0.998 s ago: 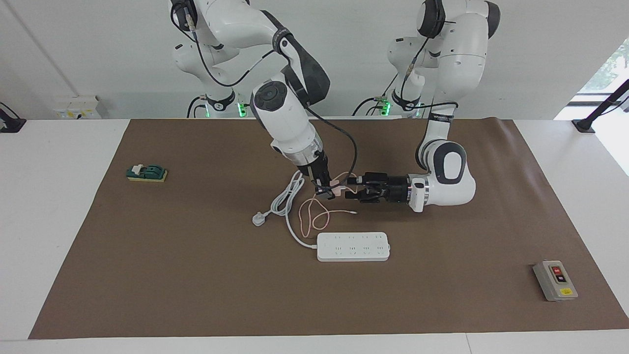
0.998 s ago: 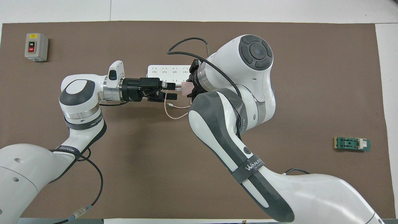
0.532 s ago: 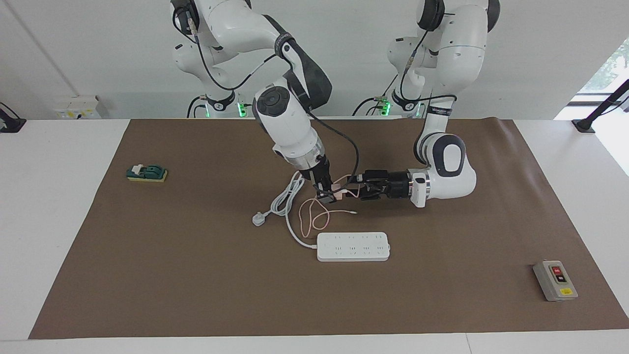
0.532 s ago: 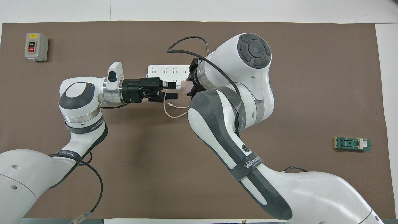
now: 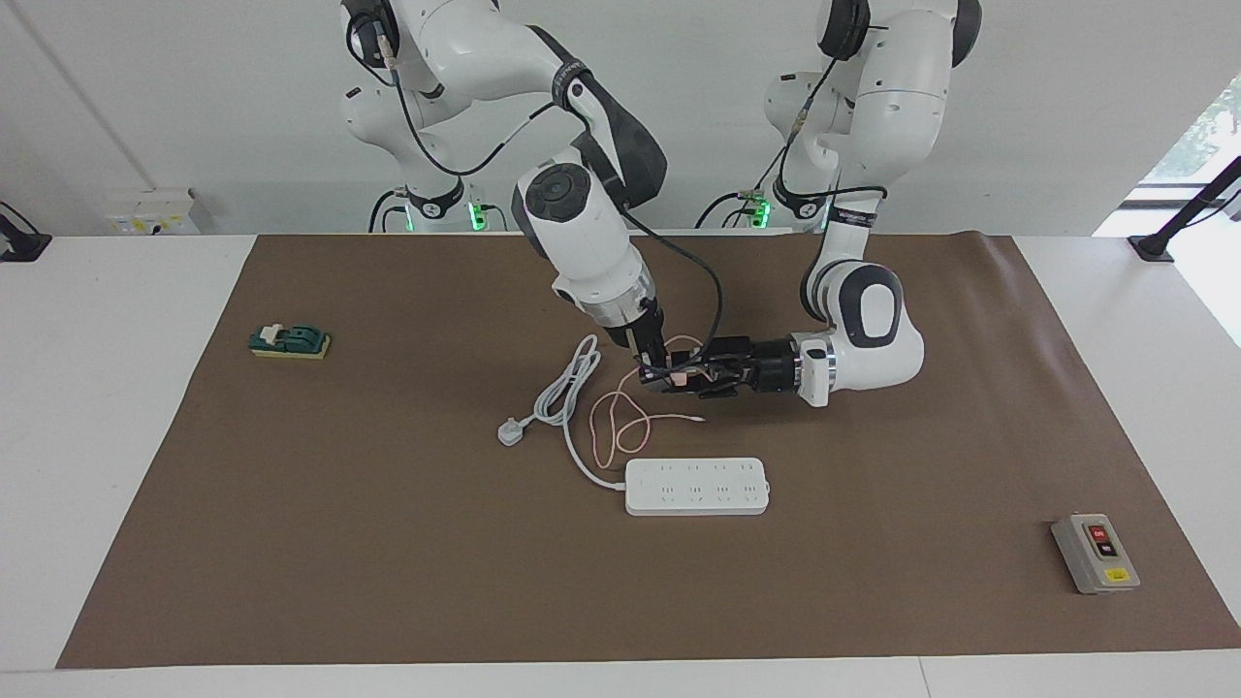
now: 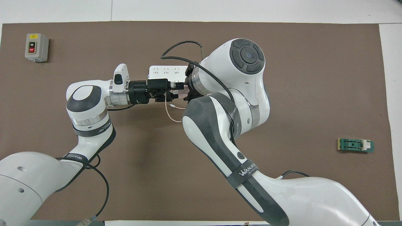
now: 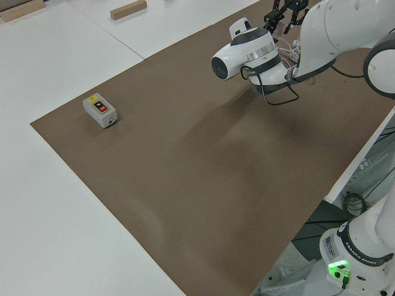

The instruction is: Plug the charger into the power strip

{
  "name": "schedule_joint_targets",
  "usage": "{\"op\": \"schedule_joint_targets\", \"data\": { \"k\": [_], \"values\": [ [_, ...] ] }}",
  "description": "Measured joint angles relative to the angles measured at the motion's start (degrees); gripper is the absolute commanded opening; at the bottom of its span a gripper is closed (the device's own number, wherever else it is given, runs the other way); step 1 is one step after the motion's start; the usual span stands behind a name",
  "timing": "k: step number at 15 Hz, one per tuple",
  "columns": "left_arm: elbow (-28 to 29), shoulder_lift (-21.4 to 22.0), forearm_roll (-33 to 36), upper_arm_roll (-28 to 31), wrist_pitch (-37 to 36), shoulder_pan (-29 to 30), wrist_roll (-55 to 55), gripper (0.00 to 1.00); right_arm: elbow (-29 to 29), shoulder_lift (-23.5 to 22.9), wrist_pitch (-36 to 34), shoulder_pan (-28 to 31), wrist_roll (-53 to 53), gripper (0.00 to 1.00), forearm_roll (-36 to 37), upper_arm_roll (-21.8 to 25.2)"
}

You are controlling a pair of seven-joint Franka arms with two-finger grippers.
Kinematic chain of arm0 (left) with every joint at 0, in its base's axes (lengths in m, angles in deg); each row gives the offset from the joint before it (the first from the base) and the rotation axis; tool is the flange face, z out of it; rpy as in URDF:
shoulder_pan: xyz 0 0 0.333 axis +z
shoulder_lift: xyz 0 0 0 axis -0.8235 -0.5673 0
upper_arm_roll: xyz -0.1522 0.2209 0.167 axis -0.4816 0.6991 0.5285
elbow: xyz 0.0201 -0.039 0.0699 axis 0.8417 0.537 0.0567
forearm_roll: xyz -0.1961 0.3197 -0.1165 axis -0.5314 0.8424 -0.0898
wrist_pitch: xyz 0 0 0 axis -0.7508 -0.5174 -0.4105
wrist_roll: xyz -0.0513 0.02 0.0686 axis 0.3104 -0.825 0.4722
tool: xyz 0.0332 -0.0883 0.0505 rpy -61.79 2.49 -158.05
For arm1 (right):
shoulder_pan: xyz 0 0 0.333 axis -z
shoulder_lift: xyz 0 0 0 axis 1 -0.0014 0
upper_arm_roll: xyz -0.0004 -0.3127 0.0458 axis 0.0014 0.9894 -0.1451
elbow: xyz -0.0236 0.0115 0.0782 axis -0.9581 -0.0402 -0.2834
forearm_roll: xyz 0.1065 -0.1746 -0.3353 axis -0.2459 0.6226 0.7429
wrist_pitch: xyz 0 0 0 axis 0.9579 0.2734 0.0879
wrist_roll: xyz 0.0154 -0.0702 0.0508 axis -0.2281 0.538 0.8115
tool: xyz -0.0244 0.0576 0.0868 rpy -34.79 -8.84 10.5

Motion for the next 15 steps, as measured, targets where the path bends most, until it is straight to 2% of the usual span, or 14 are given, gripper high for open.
{"op": "schedule_joint_targets", "data": {
  "k": [3, 5, 6, 7, 8, 9, 15],
  "values": [
    [0.0, 0.1, 0.0, 0.2, -0.1, 0.0, 0.1, 0.67, 0.0, 0.0, 0.0, 0.0, 0.0, 0.0, 0.0, 0.0],
    [0.0, 0.1, 0.0, 0.2, -0.1, 0.0, 0.3, 0.51, 0.0, 0.0, 0.0, 0.0, 0.0, 0.0, 0.0, 0.1],
    [0.0, 0.2, 0.0, 0.2, -0.1, 0.0, 0.3, 0.35, 0.0, 0.0, 0.0, 0.0, 0.0, 0.0, 0.0, 0.1],
    [0.0, 0.2, 0.0, 0.3, -0.2, 0.0, 0.3, 0.24, 0.0, 0.0, 0.0, 0.0, 0.0, 0.0, 0.0, 0.1],
    [0.0, 0.2, 0.0, 0.3, -0.3, 0.1, 0.4, 0.04, 0.0, 0.0, 0.0, 0.0, 0.0, 0.0, 0.0, 0.1],
    [0.1, 0.2, 0.1, 0.4, -0.3, 0.1, 1.1, 0.0, -0.1, 0.0, -0.1, 0.0, 0.1, 0.0, 0.0, 0.0],
    [0.2, 0.2, 0.7, 0.5, -1.0, 0.4, 2.2, 0.0, -0.1, 0.0, -0.3, 0.0, 0.2, 0.0, 0.0, -0.2]
  ]
}}
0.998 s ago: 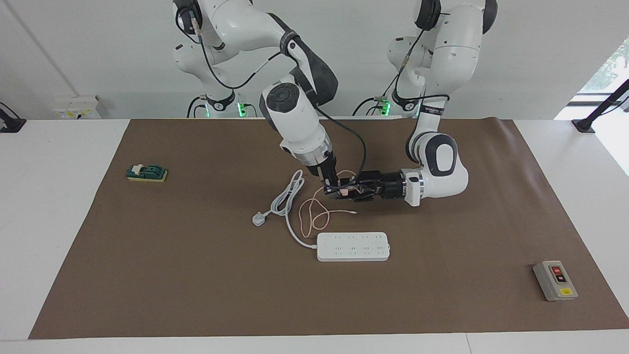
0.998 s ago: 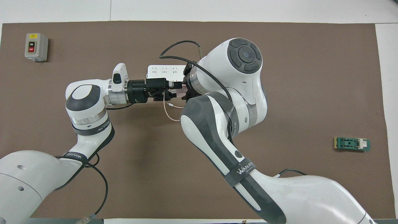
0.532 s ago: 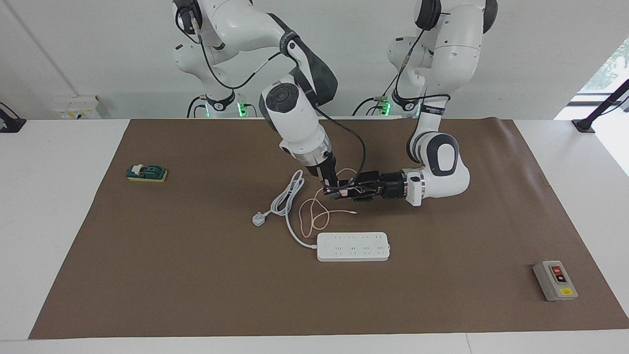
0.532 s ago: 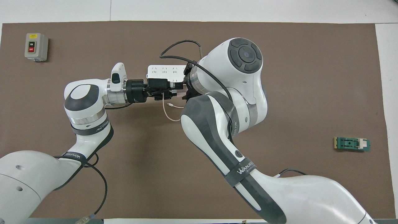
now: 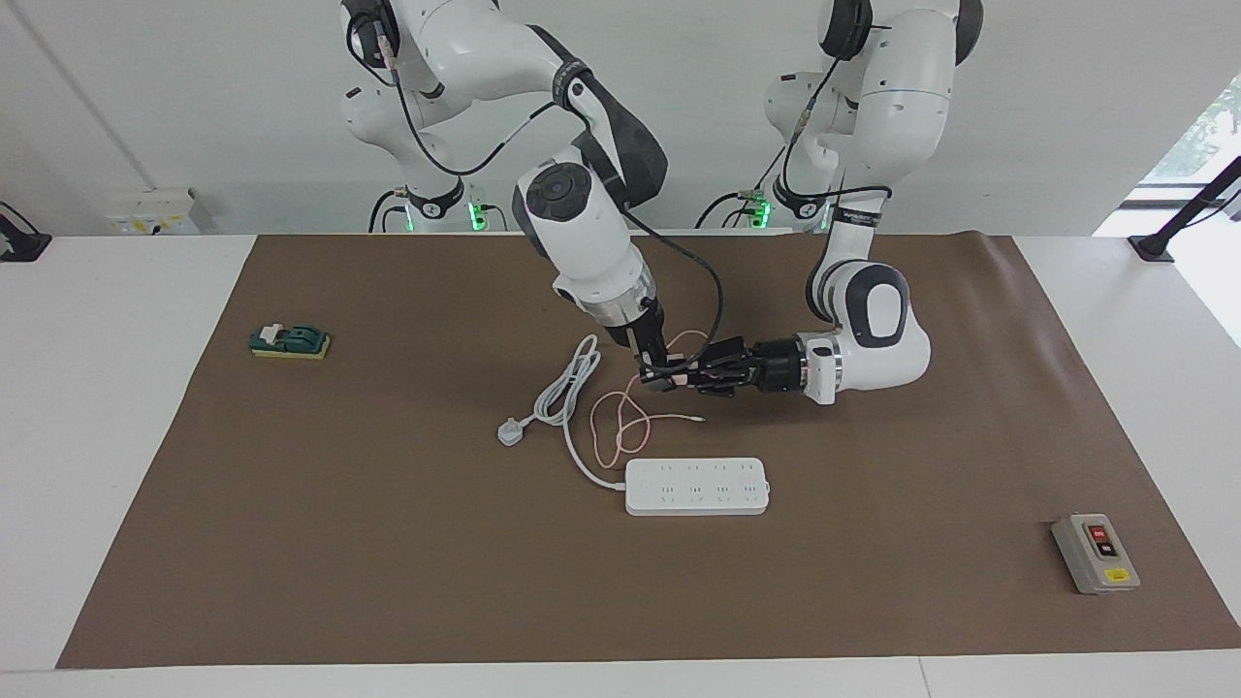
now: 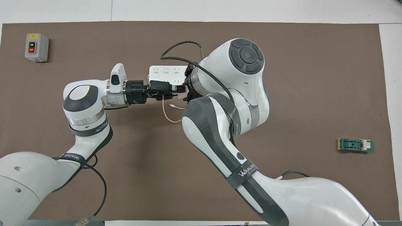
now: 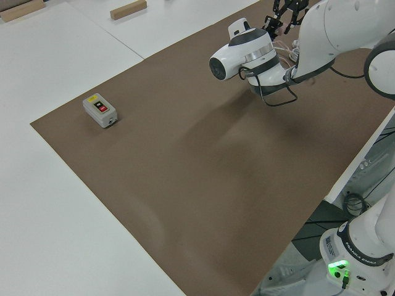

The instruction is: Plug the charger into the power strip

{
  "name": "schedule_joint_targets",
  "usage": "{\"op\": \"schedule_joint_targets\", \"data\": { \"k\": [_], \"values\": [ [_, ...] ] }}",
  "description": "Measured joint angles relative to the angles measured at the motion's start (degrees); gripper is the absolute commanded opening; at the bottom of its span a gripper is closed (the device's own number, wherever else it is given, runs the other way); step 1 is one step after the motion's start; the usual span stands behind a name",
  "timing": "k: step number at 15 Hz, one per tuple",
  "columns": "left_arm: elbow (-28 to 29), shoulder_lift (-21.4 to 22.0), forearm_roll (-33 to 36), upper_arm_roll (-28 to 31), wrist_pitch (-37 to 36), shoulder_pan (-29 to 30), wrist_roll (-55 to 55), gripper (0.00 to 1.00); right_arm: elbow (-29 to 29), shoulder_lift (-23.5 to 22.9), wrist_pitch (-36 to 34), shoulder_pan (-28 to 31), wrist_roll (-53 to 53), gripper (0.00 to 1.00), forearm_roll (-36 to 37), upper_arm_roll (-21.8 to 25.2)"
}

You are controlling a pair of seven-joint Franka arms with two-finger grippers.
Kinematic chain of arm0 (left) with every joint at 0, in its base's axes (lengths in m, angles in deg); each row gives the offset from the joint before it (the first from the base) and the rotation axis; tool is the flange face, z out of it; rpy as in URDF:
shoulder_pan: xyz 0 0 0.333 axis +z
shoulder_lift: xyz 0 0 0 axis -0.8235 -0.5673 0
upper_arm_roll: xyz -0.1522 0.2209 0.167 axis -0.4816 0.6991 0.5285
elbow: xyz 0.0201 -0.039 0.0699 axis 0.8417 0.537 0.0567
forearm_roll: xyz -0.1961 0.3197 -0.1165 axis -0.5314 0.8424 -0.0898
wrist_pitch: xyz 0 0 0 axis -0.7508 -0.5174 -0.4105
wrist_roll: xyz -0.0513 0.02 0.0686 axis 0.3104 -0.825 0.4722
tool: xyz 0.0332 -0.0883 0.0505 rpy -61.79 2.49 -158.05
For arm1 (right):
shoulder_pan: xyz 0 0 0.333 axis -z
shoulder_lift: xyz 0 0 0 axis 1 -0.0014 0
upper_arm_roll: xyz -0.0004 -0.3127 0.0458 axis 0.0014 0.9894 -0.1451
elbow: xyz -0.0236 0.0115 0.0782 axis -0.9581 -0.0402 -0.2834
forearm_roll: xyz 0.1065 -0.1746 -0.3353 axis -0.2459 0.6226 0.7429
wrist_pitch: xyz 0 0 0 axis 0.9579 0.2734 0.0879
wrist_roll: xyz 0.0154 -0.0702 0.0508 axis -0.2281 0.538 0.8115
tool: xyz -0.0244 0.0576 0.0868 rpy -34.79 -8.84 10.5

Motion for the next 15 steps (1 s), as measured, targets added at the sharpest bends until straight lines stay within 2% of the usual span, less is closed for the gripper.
{"op": "schedule_joint_targets", "data": {
  "k": [4, 5, 7, 8, 9, 15],
  "values": [
    [0.0, 0.2, 0.1, 0.1, -0.1, 0.1, 0.0, 0.0, -0.2, 0.0, 0.0, 0.0, 0.0, 0.0, 0.0, -0.1],
    [0.0, 0.3, 0.2, 0.1, -0.1, 0.1, 0.0, 0.0, -0.3, 0.0, 0.0, 0.0, 0.0, 0.33, 0.0, -0.1],
    [0.0, 0.4, 0.4, 0.1, -0.1, 0.2, 0.0, 0.0, -0.4, 0.0, 0.0, 0.0, 0.0, 0.66, 0.0, -0.1],
    [0.0, 0.4, 0.4, 0.1, -0.1, 0.2, 0.0, 0.0, -0.4, 0.0, 0.0, 0.0, 0.0, 0.91, 0.0, -0.1],
    [0.0, 0.4, 0.4, 0.1, -0.1, 0.2, 0.0, 0.0, -0.4, 0.0, 0.0, 0.0, 0.1, 1.0, 0.0, -0.1],
    [0.1, 0.8, 0.8, 0.3, -0.6, 1.0, -0.4, 0.0, -0.4, 0.1, 0.0, 0.5, 0.1, 1.0, 0.0, 0.4]
  ]
}}
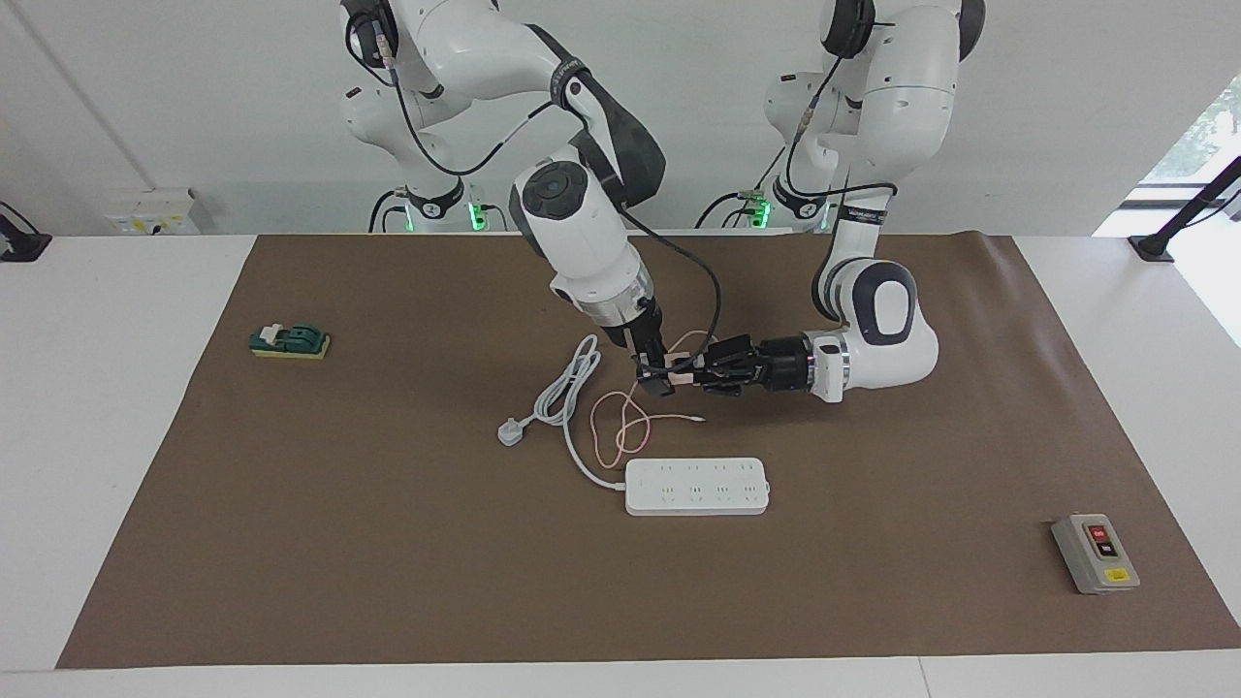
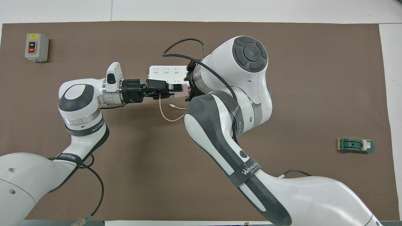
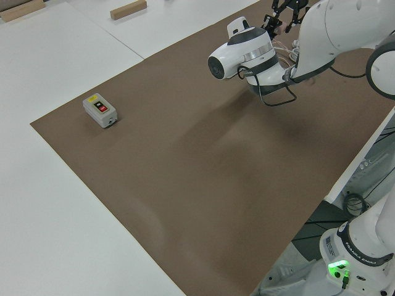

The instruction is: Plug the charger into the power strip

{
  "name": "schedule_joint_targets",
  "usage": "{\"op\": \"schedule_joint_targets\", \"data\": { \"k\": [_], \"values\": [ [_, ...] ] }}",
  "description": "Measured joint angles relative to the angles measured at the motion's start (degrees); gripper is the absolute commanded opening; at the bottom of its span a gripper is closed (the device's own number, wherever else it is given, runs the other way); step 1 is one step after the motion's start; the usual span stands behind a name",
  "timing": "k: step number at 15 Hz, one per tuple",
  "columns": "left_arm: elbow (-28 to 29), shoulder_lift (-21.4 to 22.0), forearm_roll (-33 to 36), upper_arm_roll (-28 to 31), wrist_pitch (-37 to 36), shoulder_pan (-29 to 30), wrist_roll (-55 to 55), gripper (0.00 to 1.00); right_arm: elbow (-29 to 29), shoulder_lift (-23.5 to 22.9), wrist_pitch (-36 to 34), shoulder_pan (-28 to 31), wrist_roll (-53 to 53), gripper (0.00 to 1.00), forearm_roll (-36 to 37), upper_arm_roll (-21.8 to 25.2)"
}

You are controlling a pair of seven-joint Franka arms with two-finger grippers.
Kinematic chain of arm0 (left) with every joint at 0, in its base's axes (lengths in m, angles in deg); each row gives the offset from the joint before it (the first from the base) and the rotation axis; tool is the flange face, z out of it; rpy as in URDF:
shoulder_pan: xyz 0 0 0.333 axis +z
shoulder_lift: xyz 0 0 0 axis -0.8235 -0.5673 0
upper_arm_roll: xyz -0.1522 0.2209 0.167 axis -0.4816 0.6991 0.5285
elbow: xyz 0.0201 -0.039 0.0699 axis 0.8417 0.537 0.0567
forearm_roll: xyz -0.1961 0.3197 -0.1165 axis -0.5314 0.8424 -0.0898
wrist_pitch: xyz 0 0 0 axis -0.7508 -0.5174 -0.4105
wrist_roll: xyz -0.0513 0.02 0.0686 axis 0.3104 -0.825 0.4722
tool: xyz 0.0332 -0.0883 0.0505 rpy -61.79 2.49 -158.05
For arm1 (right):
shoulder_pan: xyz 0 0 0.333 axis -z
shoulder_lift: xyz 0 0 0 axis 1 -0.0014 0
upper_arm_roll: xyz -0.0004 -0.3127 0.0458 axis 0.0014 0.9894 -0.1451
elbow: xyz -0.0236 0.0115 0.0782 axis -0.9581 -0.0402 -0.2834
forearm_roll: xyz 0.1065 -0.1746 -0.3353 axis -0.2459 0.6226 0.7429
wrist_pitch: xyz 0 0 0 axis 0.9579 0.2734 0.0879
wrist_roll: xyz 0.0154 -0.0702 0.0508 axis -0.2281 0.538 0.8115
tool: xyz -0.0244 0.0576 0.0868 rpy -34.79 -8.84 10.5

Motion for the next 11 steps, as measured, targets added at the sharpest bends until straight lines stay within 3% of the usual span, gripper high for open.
{"op": "schedule_joint_targets", "data": {
  "k": [6, 11],
  "values": [
    [0.4, 0.3, 1.3, 0.0, -0.4, 0.5, 0.0, 0.0, 0.0, 0.5, -0.1, 0.6, 0.0, 1.0, 0.0, 0.2],
    [0.5, 1.6, 9.1, 0.4, -0.4, 0.8, -2.5, 0.0, 0.1, 1.7, -4.4, 4.1, -3.6, 1.0, 0.0, 0.3]
  ]
}}
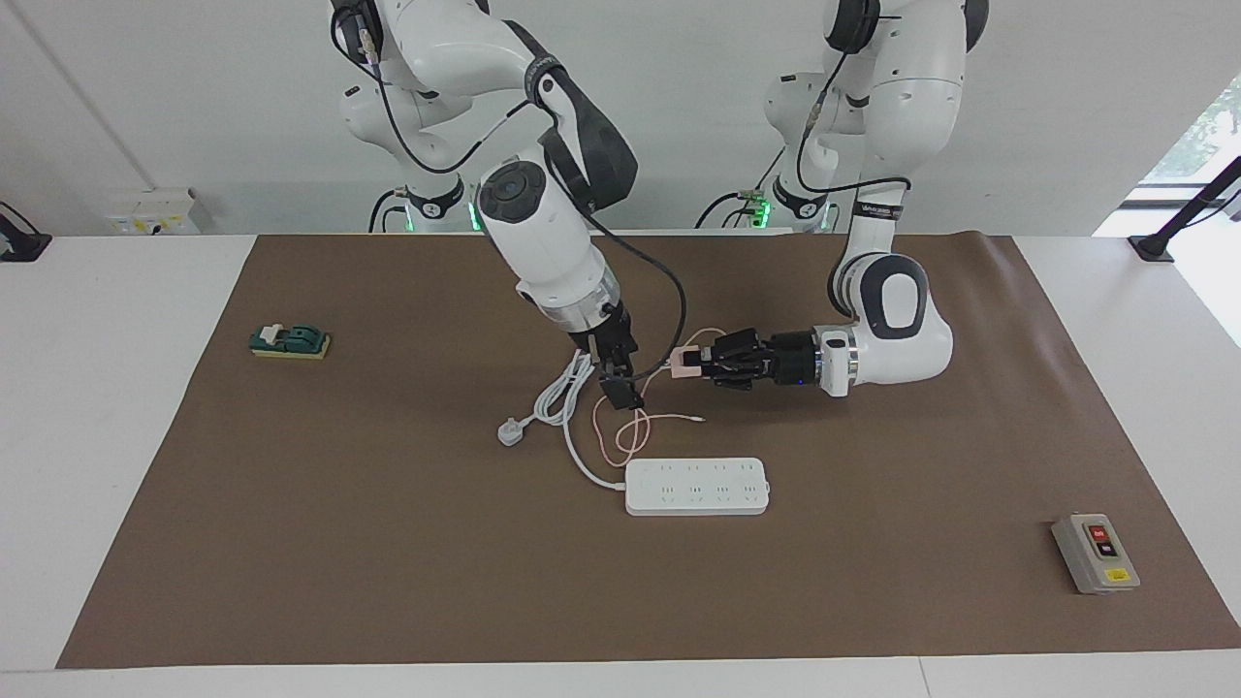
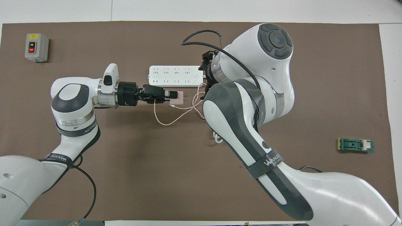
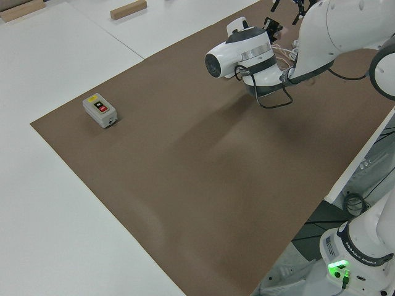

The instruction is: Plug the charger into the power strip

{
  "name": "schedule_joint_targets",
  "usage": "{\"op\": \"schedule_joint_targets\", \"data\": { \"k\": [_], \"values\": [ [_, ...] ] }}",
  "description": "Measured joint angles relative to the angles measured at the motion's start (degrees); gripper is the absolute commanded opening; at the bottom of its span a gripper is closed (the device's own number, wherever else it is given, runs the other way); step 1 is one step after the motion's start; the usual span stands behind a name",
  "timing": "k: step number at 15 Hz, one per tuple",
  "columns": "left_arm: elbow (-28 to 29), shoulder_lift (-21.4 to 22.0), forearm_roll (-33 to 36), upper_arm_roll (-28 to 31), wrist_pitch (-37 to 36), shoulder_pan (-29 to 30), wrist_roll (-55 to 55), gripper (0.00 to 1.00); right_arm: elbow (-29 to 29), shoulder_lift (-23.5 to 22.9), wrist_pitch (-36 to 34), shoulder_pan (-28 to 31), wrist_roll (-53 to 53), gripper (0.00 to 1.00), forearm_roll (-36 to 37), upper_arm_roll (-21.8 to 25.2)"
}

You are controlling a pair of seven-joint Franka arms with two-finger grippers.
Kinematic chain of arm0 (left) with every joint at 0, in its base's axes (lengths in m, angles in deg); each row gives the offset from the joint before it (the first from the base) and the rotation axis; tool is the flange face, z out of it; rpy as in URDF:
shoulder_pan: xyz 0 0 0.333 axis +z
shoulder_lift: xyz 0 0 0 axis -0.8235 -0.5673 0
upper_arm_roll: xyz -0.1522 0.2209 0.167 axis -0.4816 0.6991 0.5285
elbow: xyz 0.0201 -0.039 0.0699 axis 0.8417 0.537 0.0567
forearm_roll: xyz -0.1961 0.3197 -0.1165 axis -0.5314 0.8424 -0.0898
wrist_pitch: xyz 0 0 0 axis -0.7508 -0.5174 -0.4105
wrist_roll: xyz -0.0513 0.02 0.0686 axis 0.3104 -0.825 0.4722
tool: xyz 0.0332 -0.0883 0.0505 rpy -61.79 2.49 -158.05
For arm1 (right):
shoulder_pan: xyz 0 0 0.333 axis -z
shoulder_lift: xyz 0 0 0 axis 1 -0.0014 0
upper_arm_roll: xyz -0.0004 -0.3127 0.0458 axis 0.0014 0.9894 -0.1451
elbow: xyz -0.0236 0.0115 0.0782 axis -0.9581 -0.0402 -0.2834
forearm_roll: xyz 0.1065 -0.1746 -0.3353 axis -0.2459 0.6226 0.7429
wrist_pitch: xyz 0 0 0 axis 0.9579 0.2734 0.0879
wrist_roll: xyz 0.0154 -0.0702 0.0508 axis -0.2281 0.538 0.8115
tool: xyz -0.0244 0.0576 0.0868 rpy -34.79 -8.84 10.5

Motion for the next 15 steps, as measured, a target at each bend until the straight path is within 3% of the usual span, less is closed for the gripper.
{"op": "schedule_joint_targets", "data": {
  "k": [5, 9, 15],
  "values": [
    [-0.3, 1.9, 10.9, 0.3, 0.2, 0.8, -3.8, 0.0, 0.2, 2.5, -6.4, 5.3, -10.5, 1.0, 0.0, 0.1],
    [-3.7, 3.0, 28.7, 0.2, 2.3, 0.5, -3.4, 0.0, 0.5, 4.7, -11.1, 9.4, -21.9, 1.0, 0.8, 0.3],
    [-8.5, 3.0, 43.5, -0.2, 7.3, -1.0, -0.3, 0.0, 0.7, 8.9, -19.1, 15.8, -44.4, 1.0, 5.1, 0.5]
  ]
}}
